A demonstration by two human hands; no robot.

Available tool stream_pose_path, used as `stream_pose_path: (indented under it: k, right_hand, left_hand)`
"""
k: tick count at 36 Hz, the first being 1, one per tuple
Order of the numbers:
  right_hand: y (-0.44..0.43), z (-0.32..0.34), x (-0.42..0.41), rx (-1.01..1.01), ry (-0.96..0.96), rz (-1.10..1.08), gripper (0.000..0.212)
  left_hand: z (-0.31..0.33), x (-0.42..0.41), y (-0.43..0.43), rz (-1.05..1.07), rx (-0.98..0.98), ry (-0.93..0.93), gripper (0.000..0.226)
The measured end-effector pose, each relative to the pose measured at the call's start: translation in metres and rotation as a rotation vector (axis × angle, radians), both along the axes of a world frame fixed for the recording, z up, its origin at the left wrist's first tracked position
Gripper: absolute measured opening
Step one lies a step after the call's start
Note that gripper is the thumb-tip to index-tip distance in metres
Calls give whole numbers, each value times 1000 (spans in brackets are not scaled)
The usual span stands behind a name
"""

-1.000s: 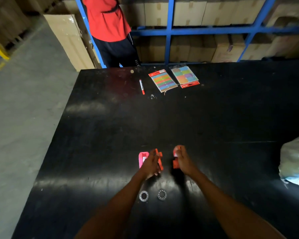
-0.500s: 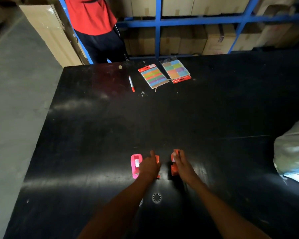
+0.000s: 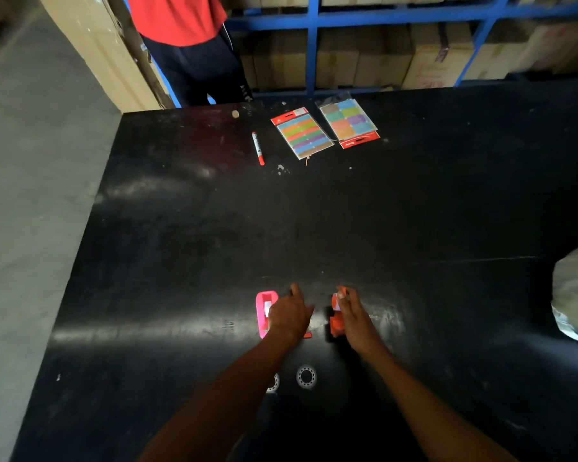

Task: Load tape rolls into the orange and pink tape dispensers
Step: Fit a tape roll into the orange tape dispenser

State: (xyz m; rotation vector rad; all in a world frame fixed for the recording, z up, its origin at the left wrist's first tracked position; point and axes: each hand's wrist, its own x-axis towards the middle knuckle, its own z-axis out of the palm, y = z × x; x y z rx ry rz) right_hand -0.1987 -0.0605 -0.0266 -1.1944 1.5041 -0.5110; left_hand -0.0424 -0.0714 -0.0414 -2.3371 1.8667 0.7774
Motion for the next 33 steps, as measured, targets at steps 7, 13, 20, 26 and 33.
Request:
stream_pose_path:
  k: [7,13,20,26,33]
  right_hand:
    - [10,-20,-13,-12,-10,-74,53]
    - [25,9,-6,-41,-63,-116,27]
    - [47,31,-9,-135,-14,-4,26]
    - [58,29,-15,-164,23,30,34]
    - [62,-33,-57,-159,-38,-99,43]
  left_hand:
    - [21,4,4,-84,-180,147,40]
    - [46,0,22,100,137,899,40]
    - [65,-3,44,19,88,1002,40]
    - [72,-2,61,-24,17,977,22]
    - [57,-1,81,31,-11,855,27]
